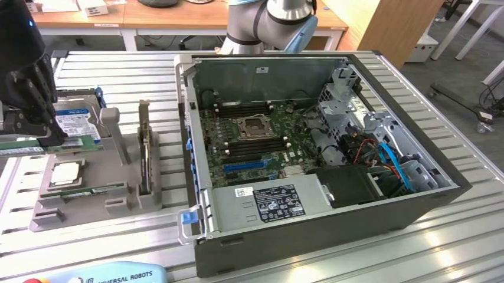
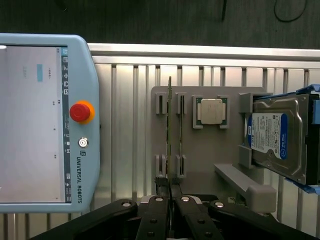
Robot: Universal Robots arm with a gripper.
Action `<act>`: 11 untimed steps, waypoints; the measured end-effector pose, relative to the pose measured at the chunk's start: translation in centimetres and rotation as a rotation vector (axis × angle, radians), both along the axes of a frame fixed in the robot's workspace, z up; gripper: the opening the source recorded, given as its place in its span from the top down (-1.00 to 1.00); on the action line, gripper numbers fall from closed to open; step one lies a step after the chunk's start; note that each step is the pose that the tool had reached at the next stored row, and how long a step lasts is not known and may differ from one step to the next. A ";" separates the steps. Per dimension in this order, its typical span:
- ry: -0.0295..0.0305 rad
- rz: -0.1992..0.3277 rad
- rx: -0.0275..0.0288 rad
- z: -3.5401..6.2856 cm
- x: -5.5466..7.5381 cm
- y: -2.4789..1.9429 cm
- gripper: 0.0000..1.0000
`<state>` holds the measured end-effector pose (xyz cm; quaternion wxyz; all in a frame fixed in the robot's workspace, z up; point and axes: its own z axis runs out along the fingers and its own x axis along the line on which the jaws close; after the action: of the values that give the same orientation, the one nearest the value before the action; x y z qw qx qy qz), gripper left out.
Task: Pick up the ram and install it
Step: 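Pick up the ram and move it above insertion slot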
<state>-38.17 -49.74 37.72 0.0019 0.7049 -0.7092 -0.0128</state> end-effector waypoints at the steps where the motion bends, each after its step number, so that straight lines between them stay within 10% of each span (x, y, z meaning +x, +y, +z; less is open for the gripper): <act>1: 0.0000 0.000 0.0000 0.24 0.0 0.00 0.76; 11: -0.0001 -0.002 0.0000 2.26 0.0 0.00 0.76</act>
<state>-38.17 -49.74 39.98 0.0018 0.7042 -0.7099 -0.0128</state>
